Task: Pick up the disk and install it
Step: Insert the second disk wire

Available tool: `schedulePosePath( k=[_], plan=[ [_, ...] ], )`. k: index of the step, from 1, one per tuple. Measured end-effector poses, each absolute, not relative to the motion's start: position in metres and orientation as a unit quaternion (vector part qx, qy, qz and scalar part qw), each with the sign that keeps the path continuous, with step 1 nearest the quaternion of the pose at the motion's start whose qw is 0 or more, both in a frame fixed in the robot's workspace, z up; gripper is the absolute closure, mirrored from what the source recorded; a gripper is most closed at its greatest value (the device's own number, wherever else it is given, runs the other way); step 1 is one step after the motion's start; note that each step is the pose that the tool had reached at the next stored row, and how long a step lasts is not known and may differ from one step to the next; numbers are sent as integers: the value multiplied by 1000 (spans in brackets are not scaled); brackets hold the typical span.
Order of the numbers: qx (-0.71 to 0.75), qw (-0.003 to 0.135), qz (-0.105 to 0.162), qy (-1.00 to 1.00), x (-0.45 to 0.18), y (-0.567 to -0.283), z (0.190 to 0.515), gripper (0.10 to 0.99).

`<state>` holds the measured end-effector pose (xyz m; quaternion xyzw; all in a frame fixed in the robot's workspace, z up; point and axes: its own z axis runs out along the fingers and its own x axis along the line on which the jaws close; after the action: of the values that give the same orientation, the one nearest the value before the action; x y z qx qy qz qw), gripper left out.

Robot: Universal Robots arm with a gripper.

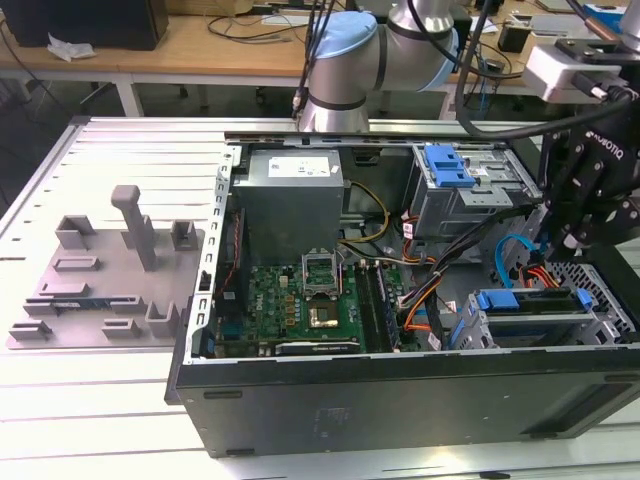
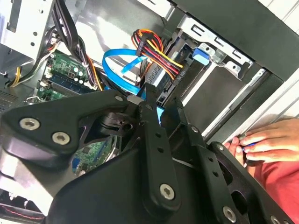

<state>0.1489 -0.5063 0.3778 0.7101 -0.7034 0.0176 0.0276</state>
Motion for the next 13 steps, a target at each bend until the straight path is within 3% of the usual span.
schedulePosePath(
  k=[13],
  plan=[
    [711, 17, 7, -703, 147, -509, 373, 765]
  ],
)
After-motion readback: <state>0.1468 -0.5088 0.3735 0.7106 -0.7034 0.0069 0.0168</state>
